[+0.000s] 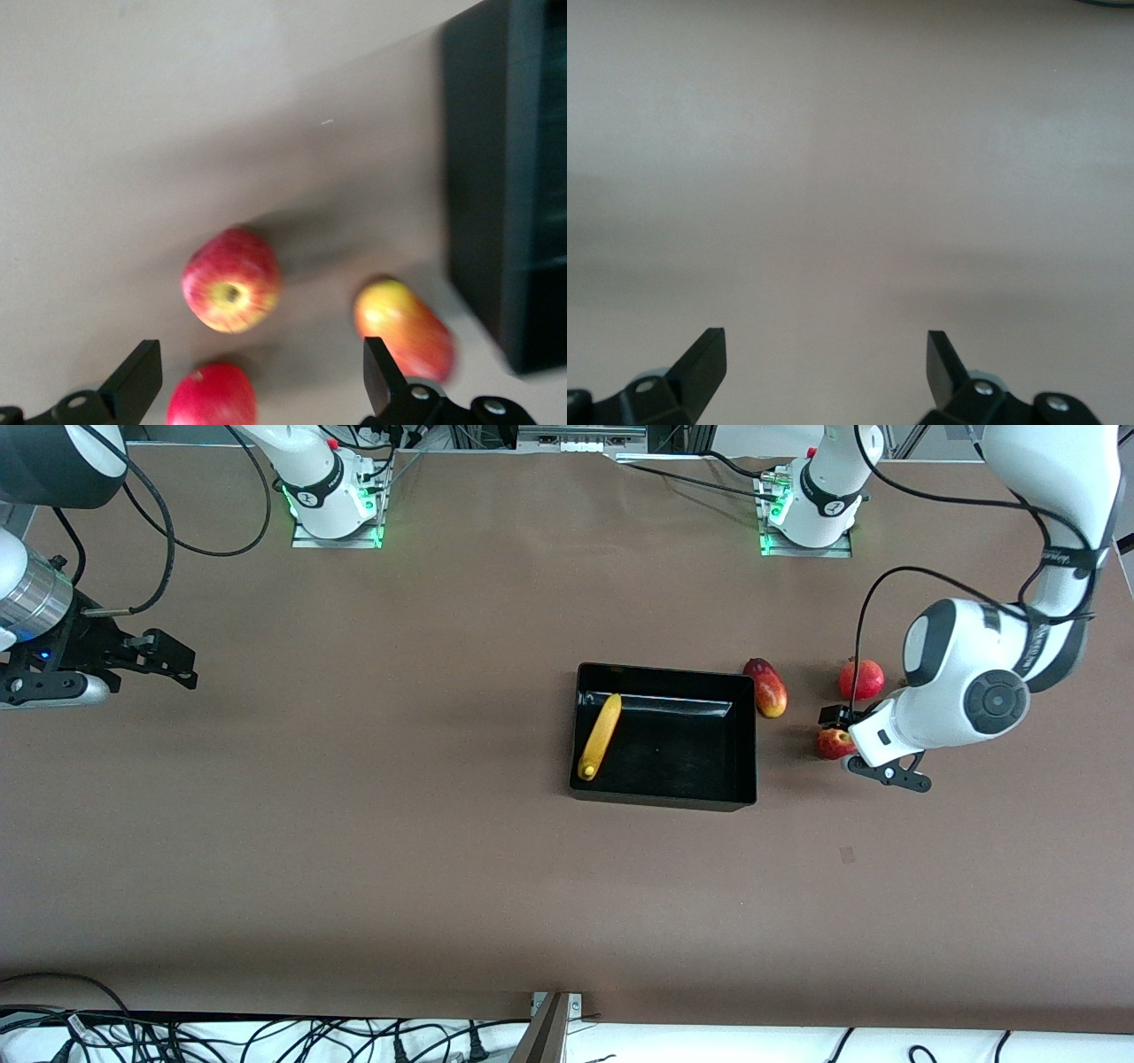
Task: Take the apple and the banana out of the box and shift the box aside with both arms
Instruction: 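Lift the apple out and set it on the table beside the box, then reach the left gripper into the box and grasp the yellow banana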
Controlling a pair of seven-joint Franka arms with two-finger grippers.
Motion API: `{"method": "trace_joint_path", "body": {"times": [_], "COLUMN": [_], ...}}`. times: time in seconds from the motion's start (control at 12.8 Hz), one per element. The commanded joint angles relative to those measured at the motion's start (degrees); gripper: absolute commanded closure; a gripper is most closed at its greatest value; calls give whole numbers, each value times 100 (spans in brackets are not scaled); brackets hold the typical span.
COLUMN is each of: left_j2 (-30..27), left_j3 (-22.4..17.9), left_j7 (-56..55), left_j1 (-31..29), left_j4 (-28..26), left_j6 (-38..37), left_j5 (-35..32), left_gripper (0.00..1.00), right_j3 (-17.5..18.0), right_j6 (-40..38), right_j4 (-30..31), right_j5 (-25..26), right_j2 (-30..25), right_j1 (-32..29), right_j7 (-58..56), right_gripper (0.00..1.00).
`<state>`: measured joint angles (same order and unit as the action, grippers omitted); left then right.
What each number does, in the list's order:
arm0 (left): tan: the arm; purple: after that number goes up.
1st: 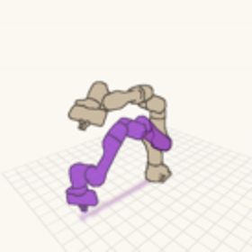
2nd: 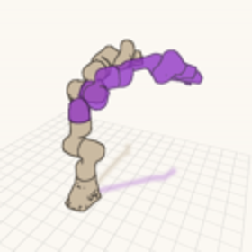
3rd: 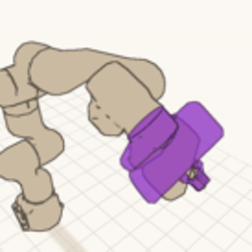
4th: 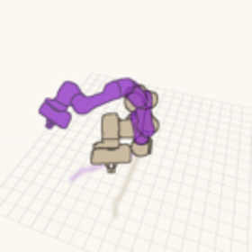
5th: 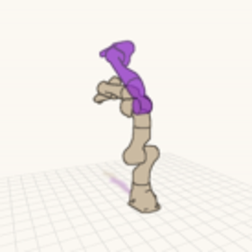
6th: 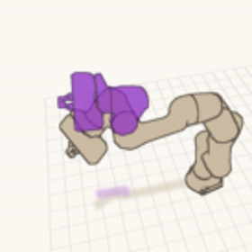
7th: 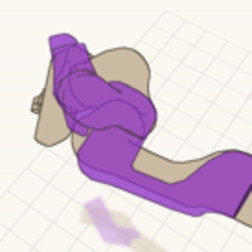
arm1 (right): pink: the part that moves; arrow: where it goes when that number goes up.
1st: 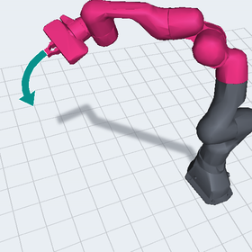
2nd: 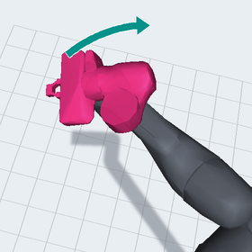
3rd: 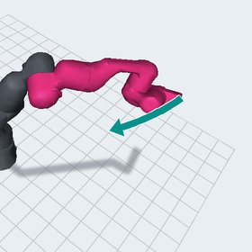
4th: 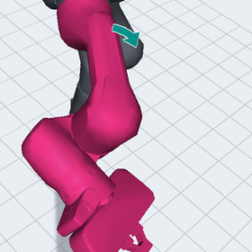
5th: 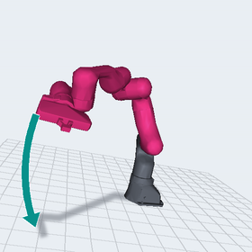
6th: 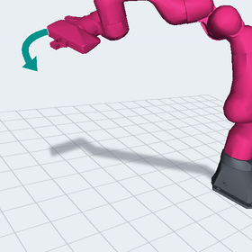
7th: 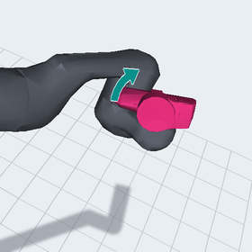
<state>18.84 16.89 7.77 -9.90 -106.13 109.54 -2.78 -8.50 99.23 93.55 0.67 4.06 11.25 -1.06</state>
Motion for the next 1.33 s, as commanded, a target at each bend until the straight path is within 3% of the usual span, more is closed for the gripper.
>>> {"method": "trace_joint_path", "body": {"times": [0.0, 0.24, 0.55, 0.71, 0.86, 1.25], "left_j2": [50, 260, 778, 1112, 1428, 2123], "left_j3": [549, 1385, 1405, 1387, 1387, 1387], "left_j7": [-388, -1398, -3408, -4053, -4160, -4793], "left_j1": [40, 346, 1479, 1736, 1903, 2071], "left_j4": [882, 981, 805, 621, 375, 374], "left_j6": [-680, -305, 1065, 1943, 2727, 3292], "left_j5": [163, 164, 59, -46, -598, -1961], "left_gripper": [0, 0, 0, 0, 0, 0], "right_j3": [51, 51, 51, 51, 51, 51], "right_j6": [-8, -8, -8, -8, -8, -8], "right_j4": [-92, -92, -92, -92, -92, -92], "right_j5": [12, 12, 12, 12, 12, 12], "right_j2": [34, 34, 34, 34, 34, 34], "right_j1": [-53, -53, -53, -53, -53, -61], "right_j7": [-17, -17, -17, -17, -17, -17], "right_gripper": [0, 0, 0, 0, 0, 0]}}
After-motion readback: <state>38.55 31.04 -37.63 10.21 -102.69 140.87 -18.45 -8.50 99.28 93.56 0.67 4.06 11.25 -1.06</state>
